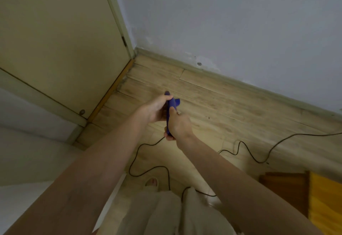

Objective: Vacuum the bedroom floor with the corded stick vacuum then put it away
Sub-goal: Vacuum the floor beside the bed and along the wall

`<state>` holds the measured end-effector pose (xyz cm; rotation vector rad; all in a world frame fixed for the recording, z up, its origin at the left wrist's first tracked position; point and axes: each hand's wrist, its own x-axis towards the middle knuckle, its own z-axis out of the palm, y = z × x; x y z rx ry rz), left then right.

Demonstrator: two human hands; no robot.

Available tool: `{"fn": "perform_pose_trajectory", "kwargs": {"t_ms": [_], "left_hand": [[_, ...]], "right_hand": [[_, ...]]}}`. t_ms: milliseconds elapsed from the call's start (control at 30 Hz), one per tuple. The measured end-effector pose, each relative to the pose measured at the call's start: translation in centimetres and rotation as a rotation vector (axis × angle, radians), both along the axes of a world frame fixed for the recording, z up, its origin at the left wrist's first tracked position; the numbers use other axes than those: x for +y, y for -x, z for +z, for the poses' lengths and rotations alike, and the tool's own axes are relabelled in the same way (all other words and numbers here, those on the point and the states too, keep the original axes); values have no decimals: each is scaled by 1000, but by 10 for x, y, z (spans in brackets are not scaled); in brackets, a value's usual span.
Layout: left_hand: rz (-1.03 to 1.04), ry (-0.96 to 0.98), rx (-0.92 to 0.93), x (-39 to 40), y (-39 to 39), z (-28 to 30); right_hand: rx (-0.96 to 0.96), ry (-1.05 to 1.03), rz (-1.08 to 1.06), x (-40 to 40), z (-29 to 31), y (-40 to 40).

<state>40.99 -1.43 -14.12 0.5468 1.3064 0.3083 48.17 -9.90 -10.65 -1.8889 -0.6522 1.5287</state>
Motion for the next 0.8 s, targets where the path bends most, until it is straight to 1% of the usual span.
{"fn": "perform_pose_trajectory", "kwargs": {"t_ms": [200,400,567,800], "left_hand": [[58,-55,28,55,24,-34],[-18,-68,84,106,37,-63],[-43,-62,113,137,45,-90],[-75,-79,111,158,43,-91]], "right_hand": [[-8,19,-12,47,-26,29],[-8,12,-40,95,-71,50],[-37,43,-14,128,-106,65],[-132,69,-14,150,-121,63]]}}
